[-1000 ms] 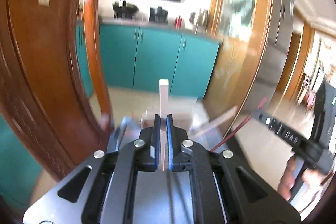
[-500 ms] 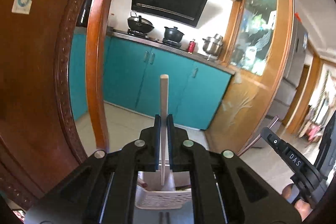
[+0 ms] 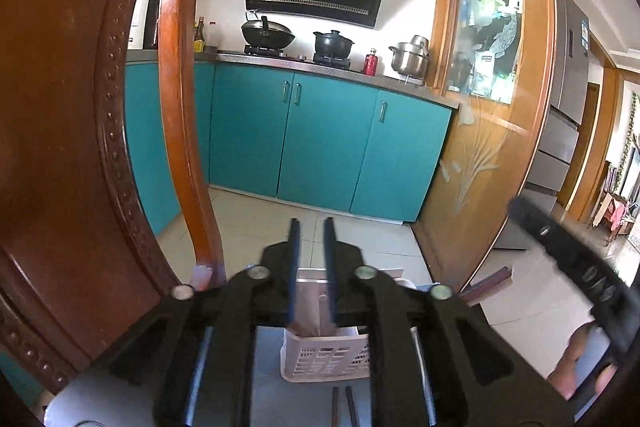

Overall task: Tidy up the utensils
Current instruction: 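Carry both chopsticks over the white holder and open both tools, then move both tools down to the last two dark chopsticks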

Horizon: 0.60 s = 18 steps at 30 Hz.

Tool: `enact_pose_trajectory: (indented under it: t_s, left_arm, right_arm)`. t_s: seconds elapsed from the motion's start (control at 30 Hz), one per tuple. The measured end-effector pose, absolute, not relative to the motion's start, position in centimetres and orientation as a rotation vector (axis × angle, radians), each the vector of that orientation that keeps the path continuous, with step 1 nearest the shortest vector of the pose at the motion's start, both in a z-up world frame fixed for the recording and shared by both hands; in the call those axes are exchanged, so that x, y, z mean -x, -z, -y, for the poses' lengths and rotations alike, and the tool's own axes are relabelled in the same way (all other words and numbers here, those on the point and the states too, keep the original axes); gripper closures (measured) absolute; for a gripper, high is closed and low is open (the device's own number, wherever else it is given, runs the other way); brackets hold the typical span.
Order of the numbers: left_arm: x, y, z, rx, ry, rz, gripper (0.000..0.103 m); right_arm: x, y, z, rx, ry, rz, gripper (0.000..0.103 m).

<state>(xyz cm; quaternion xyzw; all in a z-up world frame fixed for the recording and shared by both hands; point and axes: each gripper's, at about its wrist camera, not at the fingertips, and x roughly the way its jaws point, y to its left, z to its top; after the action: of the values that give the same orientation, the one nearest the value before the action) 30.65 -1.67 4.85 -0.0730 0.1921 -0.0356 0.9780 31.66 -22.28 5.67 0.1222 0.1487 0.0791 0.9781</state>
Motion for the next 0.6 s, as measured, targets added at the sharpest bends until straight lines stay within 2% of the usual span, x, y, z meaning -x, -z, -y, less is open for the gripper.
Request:
enact_pose_trajectory:
  t_s: [0.23, 0.37, 0.47, 0.6]
  left_arm:
    - [-27.7, -5.4, 0.9, 0.136, 0.107, -0.384, 0.082]
    - [-25.9, -3.5, 1.3, 0.045, 0.07, -0.42, 0.082]
    - [-26.1, -0.1, 1.0, 0.033, 0.059, -0.515, 0.082]
    - [-27.0, 3.9, 0.5, 0.035, 0.029, -0.659, 0.082]
  right_arm:
    - [-26.3, -8.0, 23.0, -0.196, -0.22, -0.233, 0.06]
    - [-23.4, -5.7, 22.3, -0.091, -0.264, -0.26, 0.061]
    - [-24.5, -0.7, 21.4, -0.053, -0.298, -0.422, 0.061]
    - [-29.7, 8.3, 19.9, -0.052, -0.289, -0.842, 0.064]
